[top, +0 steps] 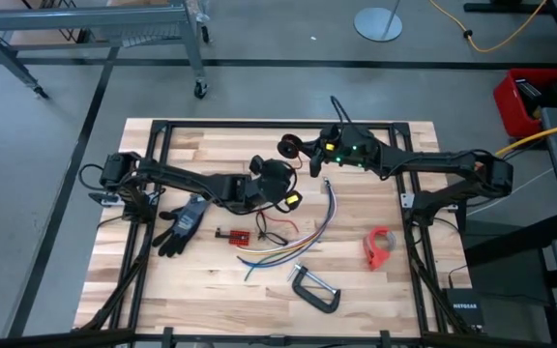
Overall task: Coil cords
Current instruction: Coil the red wire onto the spool, then coil the red wire onto the black spool
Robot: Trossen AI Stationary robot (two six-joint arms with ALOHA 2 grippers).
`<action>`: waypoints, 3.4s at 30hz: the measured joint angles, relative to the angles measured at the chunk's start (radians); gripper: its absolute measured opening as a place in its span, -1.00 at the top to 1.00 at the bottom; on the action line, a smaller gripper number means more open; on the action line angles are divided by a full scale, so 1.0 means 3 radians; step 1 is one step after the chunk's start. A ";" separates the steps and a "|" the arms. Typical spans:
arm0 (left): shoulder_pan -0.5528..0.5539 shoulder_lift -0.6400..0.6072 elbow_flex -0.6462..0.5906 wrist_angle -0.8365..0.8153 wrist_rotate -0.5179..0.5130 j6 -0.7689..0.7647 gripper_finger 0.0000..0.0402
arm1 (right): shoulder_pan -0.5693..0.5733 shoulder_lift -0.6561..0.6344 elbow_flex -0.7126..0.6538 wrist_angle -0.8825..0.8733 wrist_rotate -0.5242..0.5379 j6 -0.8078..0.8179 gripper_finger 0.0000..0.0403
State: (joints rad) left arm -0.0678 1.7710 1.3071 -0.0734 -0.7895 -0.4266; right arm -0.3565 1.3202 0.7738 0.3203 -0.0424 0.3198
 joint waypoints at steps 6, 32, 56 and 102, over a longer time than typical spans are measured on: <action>-0.0070 0.0000 0.0001 -0.0001 -0.0243 0.0135 1.00 | -0.0001 -0.0134 0.0001 -0.0020 -0.0374 -0.0063 0.99; -0.0140 0.0006 0.0000 0.0035 -0.0359 0.0409 1.00 | 0.0009 -0.0666 0.0001 -0.1508 -0.0880 -0.0572 0.99; 0.0063 0.0005 0.0000 -0.0159 0.0457 0.0646 0.46 | 0.0009 -0.0749 -0.0005 -0.2129 -0.1044 -0.0835 0.99; 0.0154 0.0256 -0.0188 0.0037 0.1659 0.0941 0.42 | 0.0009 -0.1589 0.0001 -0.2380 -0.1670 -0.0731 0.99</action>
State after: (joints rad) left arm -0.0215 1.8477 1.2507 -0.0622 -0.2919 -0.1444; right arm -0.3538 0.8436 0.7742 -0.3935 -0.5434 0.1005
